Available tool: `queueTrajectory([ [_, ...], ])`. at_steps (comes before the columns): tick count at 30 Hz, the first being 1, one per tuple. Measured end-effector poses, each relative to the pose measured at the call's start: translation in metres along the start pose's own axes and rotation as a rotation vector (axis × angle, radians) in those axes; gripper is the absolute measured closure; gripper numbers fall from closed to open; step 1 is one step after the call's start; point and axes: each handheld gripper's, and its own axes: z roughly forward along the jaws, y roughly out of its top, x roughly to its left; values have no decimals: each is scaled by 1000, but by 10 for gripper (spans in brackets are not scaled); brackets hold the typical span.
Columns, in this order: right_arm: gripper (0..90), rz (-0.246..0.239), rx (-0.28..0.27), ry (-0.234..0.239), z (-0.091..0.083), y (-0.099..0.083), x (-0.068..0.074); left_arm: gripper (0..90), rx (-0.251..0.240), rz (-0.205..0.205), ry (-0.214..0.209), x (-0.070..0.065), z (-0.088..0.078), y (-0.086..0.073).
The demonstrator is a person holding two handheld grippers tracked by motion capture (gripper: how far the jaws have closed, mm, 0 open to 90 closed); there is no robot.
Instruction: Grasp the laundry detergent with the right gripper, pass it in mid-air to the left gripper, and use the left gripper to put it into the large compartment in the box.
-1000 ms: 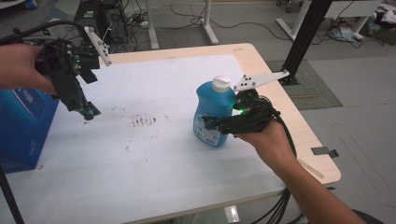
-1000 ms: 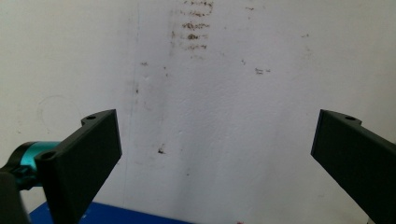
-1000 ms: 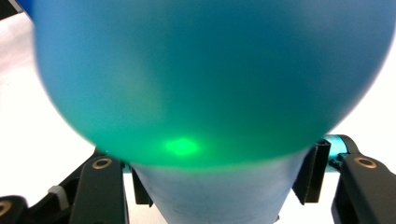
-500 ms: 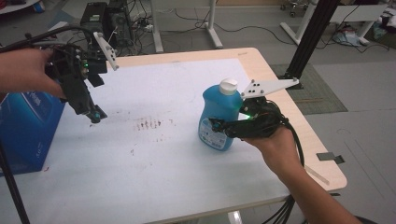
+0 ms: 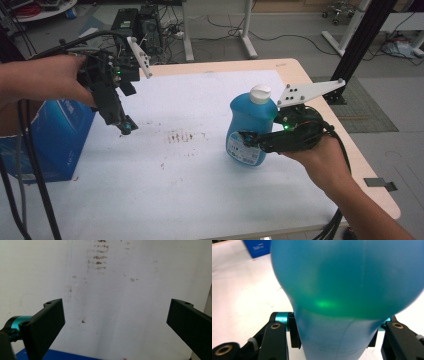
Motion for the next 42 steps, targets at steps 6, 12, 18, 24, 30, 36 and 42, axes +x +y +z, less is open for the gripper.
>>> queueTrajectory([
  [6,462,-76,11,91,1,25,2,17,-6,10,-6,-6,-13,3],
  [12,462,-140,24,173,7,47,5,17,-10,21,-18,-13,-24,8],
  [18,461,-194,23,241,17,65,10,16,-17,47,-31,-22,-32,16],
  [24,462,-231,14,290,26,79,16,17,-11,68,-31,-29,-39,24],
  [30,462,-258,20,328,36,88,20,16,-16,67,-45,-33,-45,29],
  [36,462,-271,18,351,43,93,23,17,-18,66,-56,-35,-49,33],
  [42,462,-297,25,376,52,100,28,17,-28,66,-66,-36,-50,37],
])
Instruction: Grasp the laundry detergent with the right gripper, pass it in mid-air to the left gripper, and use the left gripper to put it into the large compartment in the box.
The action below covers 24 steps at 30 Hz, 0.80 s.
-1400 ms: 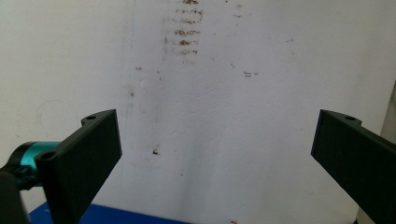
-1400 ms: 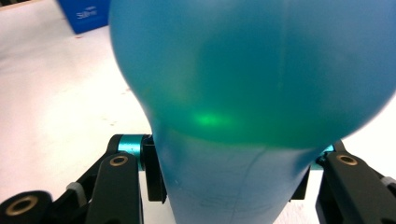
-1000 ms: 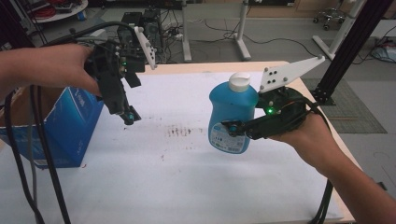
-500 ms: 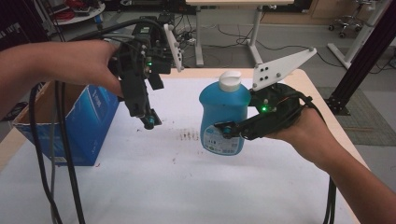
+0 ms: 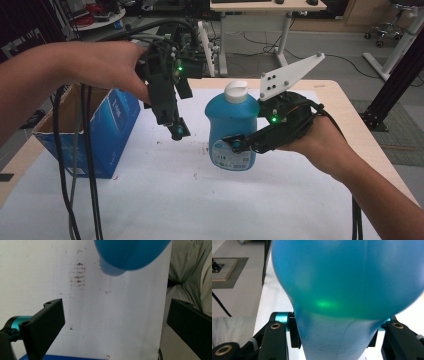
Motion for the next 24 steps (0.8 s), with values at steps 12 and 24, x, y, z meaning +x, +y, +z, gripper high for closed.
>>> queueTrajectory([
  [12,462,-17,6,29,15,8,0,17,-13,18,-5,-2,-6,10],
  [24,462,-27,8,59,26,18,0,17,-19,28,-11,-3,-7,15],
])
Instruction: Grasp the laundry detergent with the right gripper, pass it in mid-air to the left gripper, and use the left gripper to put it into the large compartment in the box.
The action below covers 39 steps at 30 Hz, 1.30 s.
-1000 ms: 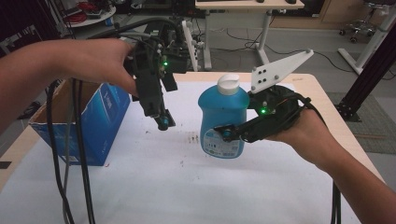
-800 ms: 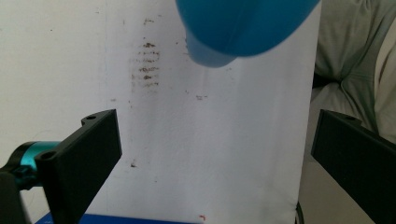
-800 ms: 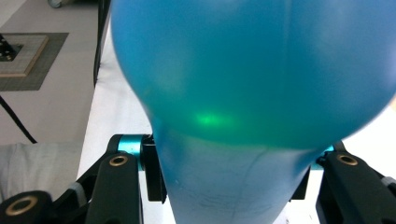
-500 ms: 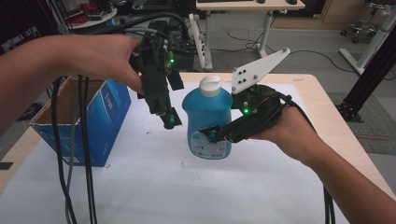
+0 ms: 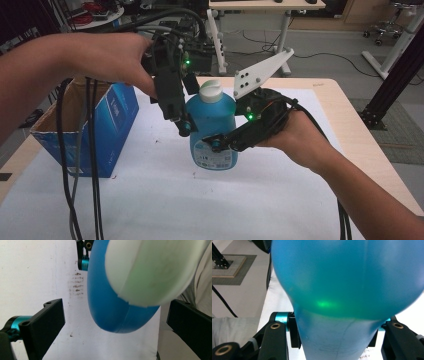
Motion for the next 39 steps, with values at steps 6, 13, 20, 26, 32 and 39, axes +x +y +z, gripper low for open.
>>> queueTrajectory([
  [6,462,-2,1,6,5,3,-1,17,-2,4,0,-1,0,1],
  [13,462,-3,-2,14,9,6,0,17,-9,16,-6,-2,1,4],
  [20,462,-3,-7,21,11,9,0,17,-16,24,-9,-1,2,6],
  [26,462,0,-4,20,12,10,0,23,-9,29,-6,-1,3,7],
  [32,461,2,-1,22,13,10,1,97,-12,47,-13,0,4,7],
  [39,462,1,0,19,13,11,1,104,-7,44,-10,0,5,8],
])
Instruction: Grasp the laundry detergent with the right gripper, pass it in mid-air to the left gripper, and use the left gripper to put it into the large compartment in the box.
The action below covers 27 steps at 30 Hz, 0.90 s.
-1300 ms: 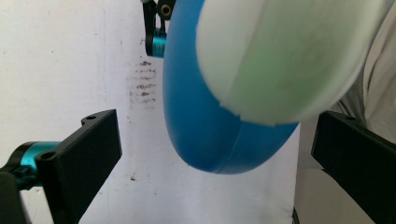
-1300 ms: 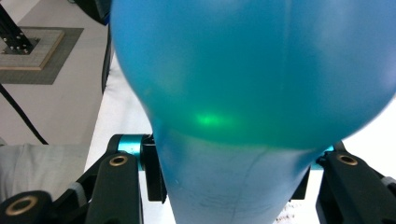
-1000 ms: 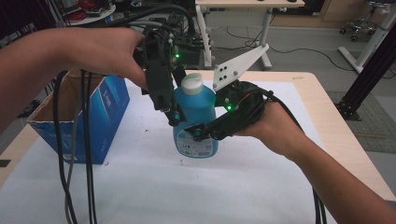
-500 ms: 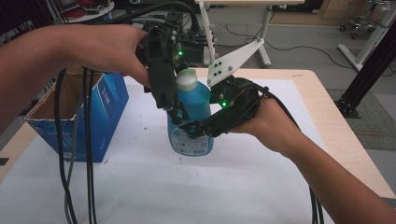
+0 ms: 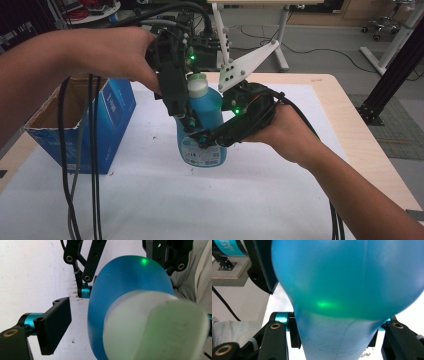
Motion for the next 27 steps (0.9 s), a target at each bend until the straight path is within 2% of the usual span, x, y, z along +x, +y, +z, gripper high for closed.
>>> queueTrajectory([
  [6,462,-6,1,2,0,0,0,174,-2,9,-15,-1,1,1],
  [14,462,-4,1,4,1,0,1,218,-9,17,-19,-1,0,1],
  [27,462,-6,4,4,2,-1,1,374,-16,53,-54,-2,1,1],
])
